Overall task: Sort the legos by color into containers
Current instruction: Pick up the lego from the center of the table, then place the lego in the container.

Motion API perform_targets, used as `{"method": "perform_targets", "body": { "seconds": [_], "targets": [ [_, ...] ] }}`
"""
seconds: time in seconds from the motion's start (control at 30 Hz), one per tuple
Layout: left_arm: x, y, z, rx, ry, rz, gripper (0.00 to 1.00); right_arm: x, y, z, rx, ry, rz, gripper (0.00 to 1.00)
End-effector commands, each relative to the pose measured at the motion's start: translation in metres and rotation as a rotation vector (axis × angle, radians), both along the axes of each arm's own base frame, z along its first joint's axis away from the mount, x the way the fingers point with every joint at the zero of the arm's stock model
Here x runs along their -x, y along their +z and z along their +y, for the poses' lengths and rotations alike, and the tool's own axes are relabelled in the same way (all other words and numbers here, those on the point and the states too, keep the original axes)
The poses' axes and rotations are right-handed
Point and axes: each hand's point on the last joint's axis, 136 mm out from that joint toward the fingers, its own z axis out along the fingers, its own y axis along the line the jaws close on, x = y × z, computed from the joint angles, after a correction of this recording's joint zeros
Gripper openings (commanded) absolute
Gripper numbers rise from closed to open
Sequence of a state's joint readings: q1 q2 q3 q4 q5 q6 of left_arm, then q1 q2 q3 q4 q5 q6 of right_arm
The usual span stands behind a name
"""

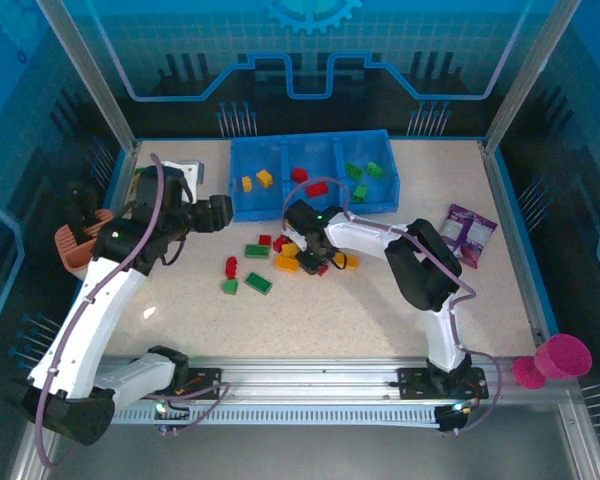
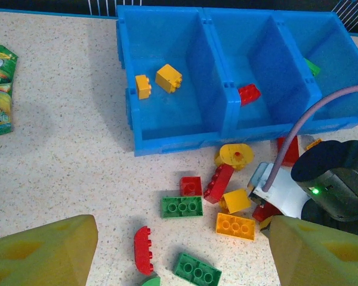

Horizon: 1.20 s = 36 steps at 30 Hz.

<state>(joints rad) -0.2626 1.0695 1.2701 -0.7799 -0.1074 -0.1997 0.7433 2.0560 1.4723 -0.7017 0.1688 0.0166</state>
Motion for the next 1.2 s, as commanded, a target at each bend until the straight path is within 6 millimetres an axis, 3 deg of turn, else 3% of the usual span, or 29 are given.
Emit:
{"method": "perform_targets", "body": {
  "seconds": [0.0,0.17,0.33,0.5,0.83,1.0,1.17],
  "targets": [
    [-0.004,-0.009,0.001,-0.02,0.0,0.011,0.77,-0.02,0.047,-0.006,-0.029,0.008,-0.086,0.32],
    [-0.002,-0.023,0.002,-0.016,0.01,0.051,0.77,-0.077,0.111,-0.004,-0.163,-0.02,-0.258,0.32],
    [0.0,-0.027,0.003,-0.011,0.023,0.06,0.77,-0.139,0.135,0.007,-0.241,-0.017,-0.381,0.33],
    [-0.004,-0.023,0.003,-0.012,0.024,0.042,0.77,-0.19,0.13,0.004,-0.254,-0.061,-0.437,0.33],
    [-0.016,-0.019,-0.004,0.002,0.007,0.028,0.77,-0.267,0.119,0.001,-0.171,-0.067,-0.557,0.38],
    [-0.017,-0.018,-0.007,0.029,0.007,0.033,0.77,-0.279,0.105,-0.005,-0.163,-0.079,-0.556,0.4],
    [-0.019,-0.016,-0.007,0.033,0.009,0.027,0.77,-0.28,0.115,-0.007,-0.169,-0.079,-0.577,0.51]
  ]
}}
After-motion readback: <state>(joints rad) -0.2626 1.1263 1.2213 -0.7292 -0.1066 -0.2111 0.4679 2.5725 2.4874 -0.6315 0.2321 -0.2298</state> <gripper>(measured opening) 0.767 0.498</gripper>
